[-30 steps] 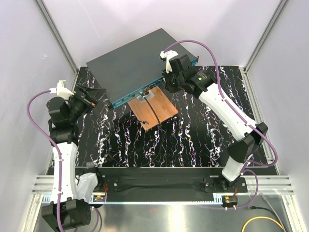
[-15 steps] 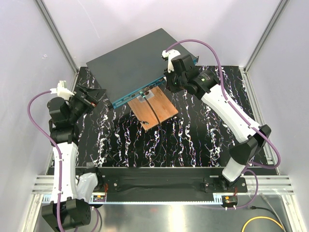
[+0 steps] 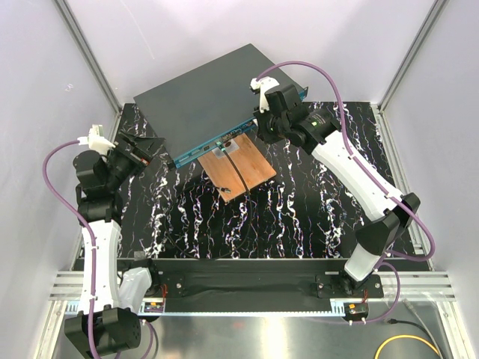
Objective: Insert the plug into the switch port
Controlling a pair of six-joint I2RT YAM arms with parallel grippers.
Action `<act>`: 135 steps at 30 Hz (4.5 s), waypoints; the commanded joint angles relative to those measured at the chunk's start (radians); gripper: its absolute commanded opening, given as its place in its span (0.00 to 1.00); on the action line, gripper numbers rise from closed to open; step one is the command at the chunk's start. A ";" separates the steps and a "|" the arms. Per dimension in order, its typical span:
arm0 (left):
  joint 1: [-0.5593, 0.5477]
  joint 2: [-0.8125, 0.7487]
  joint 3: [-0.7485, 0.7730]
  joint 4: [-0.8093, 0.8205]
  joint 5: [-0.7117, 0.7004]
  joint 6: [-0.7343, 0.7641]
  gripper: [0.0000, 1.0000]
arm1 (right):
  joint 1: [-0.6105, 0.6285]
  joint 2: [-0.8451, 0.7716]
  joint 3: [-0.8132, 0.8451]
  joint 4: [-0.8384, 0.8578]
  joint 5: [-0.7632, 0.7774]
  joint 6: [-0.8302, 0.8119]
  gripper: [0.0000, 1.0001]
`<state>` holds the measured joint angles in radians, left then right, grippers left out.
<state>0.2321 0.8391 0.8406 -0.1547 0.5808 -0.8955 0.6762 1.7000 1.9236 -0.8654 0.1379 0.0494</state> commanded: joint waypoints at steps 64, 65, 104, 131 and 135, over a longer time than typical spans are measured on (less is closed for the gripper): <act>0.004 0.000 -0.014 0.098 0.037 -0.033 0.99 | 0.043 0.000 0.058 0.008 0.075 -0.069 0.00; 0.006 0.000 -0.012 0.096 0.039 -0.033 0.99 | 0.043 -0.005 0.055 0.011 0.081 -0.072 0.00; 0.006 -0.005 -0.006 0.090 0.042 -0.029 0.99 | 0.054 0.033 0.034 0.008 0.052 -0.062 0.00; 0.006 -0.018 -0.031 0.090 0.042 -0.029 0.99 | 0.028 0.096 0.181 0.006 0.039 -0.085 0.00; 0.006 -0.017 -0.031 0.096 0.044 -0.033 0.99 | 0.028 0.095 0.224 0.003 0.032 -0.088 0.00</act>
<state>0.2321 0.8379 0.8082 -0.1108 0.5987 -0.9253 0.7067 1.7992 2.0724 -0.9569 0.1921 -0.0303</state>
